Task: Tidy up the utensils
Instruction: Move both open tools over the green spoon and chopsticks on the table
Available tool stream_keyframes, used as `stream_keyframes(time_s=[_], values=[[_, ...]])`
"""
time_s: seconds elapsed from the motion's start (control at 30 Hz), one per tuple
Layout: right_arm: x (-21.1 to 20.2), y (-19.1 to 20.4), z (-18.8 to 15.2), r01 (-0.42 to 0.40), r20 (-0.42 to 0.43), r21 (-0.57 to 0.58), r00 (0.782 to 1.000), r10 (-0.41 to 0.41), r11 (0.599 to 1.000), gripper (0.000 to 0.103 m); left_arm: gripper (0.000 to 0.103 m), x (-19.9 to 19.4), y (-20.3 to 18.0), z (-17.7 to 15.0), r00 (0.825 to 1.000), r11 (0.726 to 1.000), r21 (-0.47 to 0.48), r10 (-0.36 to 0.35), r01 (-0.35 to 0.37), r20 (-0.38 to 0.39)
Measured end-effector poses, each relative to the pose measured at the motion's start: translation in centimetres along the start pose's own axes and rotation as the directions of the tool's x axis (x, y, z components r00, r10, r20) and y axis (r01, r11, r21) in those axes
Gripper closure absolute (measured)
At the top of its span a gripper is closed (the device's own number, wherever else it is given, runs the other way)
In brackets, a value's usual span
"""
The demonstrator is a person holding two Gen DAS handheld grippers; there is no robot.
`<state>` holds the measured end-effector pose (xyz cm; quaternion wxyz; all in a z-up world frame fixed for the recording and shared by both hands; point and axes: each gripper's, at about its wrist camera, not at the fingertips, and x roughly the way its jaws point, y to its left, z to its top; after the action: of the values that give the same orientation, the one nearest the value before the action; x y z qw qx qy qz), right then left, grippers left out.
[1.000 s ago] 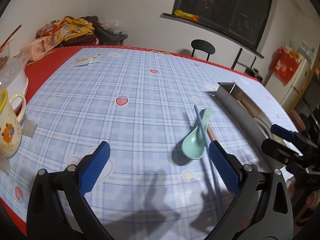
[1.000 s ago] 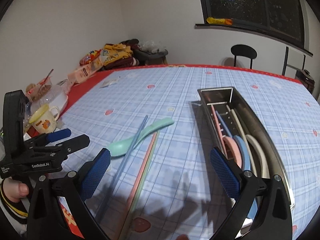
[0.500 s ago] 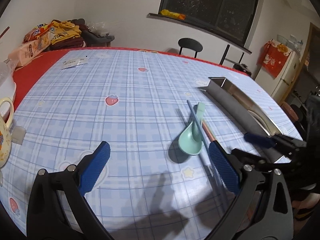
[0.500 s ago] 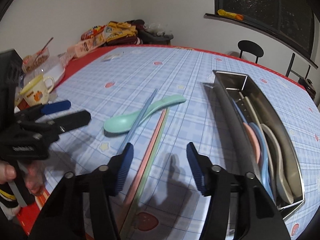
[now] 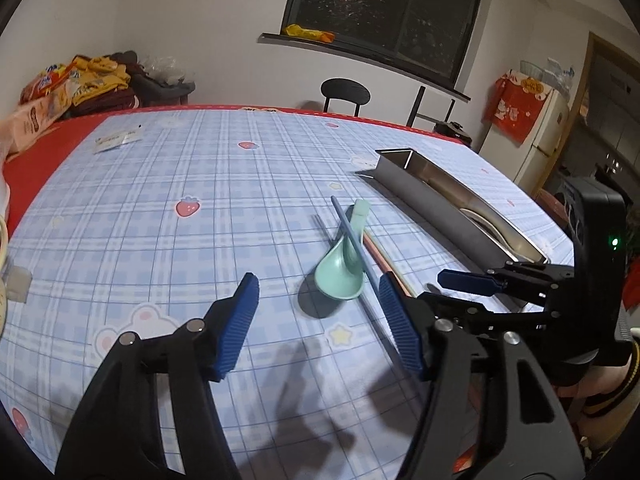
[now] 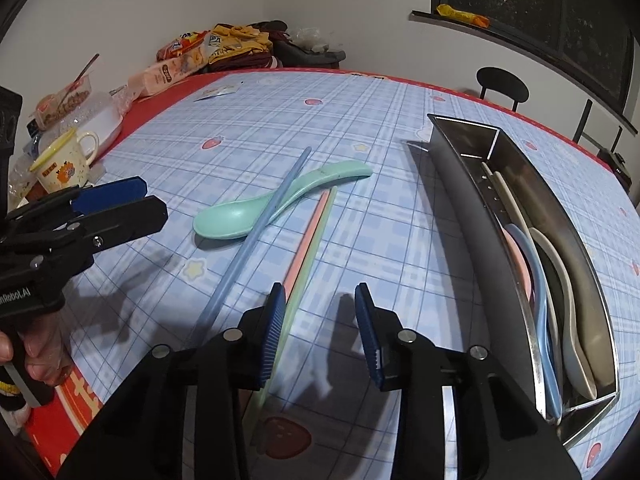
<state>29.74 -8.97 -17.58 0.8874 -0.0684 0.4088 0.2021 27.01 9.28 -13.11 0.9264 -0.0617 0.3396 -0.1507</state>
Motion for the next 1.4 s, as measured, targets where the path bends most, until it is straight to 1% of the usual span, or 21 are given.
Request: stream_keyframes(time_s=[0.13, 0.23, 0.3, 0.37, 0.43, 0.53, 0.67, 0.87, 0.97, 1.03, 1.13, 1.2, 1.27, 1.4], values=[[0.1, -0.2, -0.1, -0.006, -0.025, 0.01, 1.0, 0.006, 1.0, 0.068, 0.039, 0.1, 0.1, -0.1, 1.0, 1.0, -0.006, -0.004, 0.004, -0.006], [0.0, 0.6, -0.3, 0.008, -0.049, -0.038, 0.999, -0.01, 0.999, 0.068, 0.038, 0.2, -0.2, -0.1, 1.0, 1.0, 0.008, -0.001, 0.001, -0.009], [-0.1, 0.9, -0.4, -0.005, -0.06, -0.056, 0.998, 0.001, 0.998, 0.068, 0.038, 0.2, -0.2, -0.1, 1.0, 1.0, 0.013, -0.006, 0.006, -0.013], [-0.3, 1.0, -0.5, -0.009, -0.068, -0.069, 0.998, 0.004, 0.998, 0.079, 0.038, 0.2, -0.2, -0.1, 1.0, 1.0, 0.017, -0.008, 0.009, -0.012], [-0.6, 0.8, -0.7, -0.022, -0.074, -0.071, 0.997, 0.016, 0.997, 0.085, 0.038, 0.1, -0.3, -0.2, 1.0, 1.0, 0.023, -0.012, 0.012, -0.013], [-1.0, 0.1, -1.1, -0.051, -0.078, -0.06, 0.996, 0.046, 0.997, 0.088, 0.038, 0.2, -0.5, -0.2, 1.0, 0.999, 0.03, -0.015, 0.015, -0.015], [-1.4, -0.4, -1.6, -0.056, -0.075, -0.058, 0.996, 0.051, 0.997, 0.088, 0.038, 0.3, -0.7, -0.1, 1.0, 0.999, 0.039, -0.019, 0.02, -0.02], [-1.7, -0.8, -2.1, -0.048, -0.044, -0.066, 0.998, 0.046, 0.997, 0.088, 0.039, 0.7, -0.8, -0.1, 0.999, 0.999, 0.047, -0.02, 0.022, -0.039], [-1.6, -0.8, -2.2, -0.026, -0.025, -0.077, 0.999, 0.024, 0.997, 0.088, 0.04, 1.0, -0.9, -0.1, 0.999, 0.998, 0.058, -0.009, 0.012, -0.049], [-1.6, -1.0, -2.2, 0.009, -0.02, -0.068, 1.0, -0.011, 0.998, 0.088, 0.041, 1.0, -1.1, -0.2, 0.998, 0.998, 0.059, -0.006, 0.01, -0.055], [-1.6, -1.0, -2.1, 0.013, -0.019, -0.069, 1.0, -0.014, 0.998, 0.088, 0.044, 0.8, -1.6, -0.3, 0.998, 0.999, 0.052, -0.012, 0.016, -0.065], [-1.5, -0.9, -2.1, 0.021, -0.019, -0.081, 1.0, -0.022, 0.996, 0.088, 0.044, 0.8, -2.2, -0.4, 0.997, 0.999, 0.036, -0.02, 0.023, -0.081], [-1.5, -0.8, -2.1, 0.023, -0.018, -0.086, 1.0, -0.025, 0.996, 0.088, 0.044, 0.9, -2.9, -0.7, 0.995, 0.999, 0.042, -0.015, 0.02, -0.101], [-1.6, -1.0, -2.1, 0.009, -0.02, -0.075, 1.0, -0.01, 0.997, 0.088, 0.044, 1.9, -4.8, -1.5, 0.985, 0.998, 0.056, -0.008, 0.018, -0.173]])
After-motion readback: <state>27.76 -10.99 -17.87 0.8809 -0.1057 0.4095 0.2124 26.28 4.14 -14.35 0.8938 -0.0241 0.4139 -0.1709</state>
